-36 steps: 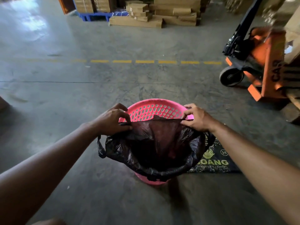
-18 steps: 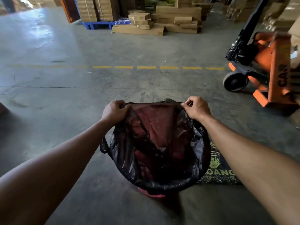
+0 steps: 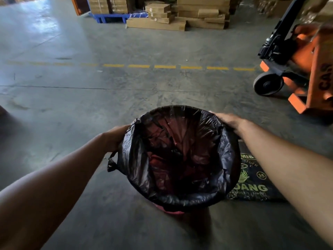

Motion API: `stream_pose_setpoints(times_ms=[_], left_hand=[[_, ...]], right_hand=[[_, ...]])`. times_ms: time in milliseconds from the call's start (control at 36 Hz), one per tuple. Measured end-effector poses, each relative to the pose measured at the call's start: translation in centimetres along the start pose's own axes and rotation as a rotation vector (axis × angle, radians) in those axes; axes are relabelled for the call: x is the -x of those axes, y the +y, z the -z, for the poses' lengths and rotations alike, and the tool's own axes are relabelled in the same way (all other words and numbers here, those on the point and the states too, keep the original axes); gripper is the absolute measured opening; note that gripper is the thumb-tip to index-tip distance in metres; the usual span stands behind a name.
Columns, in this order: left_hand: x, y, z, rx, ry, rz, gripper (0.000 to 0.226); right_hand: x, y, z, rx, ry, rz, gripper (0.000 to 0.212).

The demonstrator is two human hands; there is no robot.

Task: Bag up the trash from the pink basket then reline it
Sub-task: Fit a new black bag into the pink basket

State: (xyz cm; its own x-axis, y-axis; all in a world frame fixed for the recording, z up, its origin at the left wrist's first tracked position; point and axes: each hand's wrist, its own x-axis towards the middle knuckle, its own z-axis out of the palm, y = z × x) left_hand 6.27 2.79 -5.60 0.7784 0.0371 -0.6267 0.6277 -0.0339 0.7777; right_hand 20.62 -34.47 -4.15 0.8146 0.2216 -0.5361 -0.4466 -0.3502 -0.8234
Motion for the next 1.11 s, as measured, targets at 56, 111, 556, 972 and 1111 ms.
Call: stream_pose_setpoints(times_ms=[56, 111, 556, 972, 1111], left_hand=[[1.2, -0.9, 0.3, -0.036, -0.047, -0.006, 0.073], [2.2, -1.9, 1.5, -0.02, -0.02, 0.013, 0.086], [5.1, -8.1, -3.7, -0.272, 0.387, -0.267, 0.015], [9.7, -7.1, -7.3, 0.19, 0.082, -0.566, 0.061], [8.2, -6.7, -8.5, 0.305, 0.14, -0.571, 0.055]], right_hand=[[0.0, 2.0, 2.1, -0.123, -0.158, -0.021, 0.086], [1.4, 3.5, 3.7, -0.211, -0.203, -0.013, 0.081], [3.9, 10.0, -0.2, -0.166, 0.242, 0.174, 0.042], [12.2, 11.5, -2.6, -0.197, 0.083, 0.406, 0.065], [12.9, 10.4, -3.9, -0.299, 0.026, 0.375, 0.055]])
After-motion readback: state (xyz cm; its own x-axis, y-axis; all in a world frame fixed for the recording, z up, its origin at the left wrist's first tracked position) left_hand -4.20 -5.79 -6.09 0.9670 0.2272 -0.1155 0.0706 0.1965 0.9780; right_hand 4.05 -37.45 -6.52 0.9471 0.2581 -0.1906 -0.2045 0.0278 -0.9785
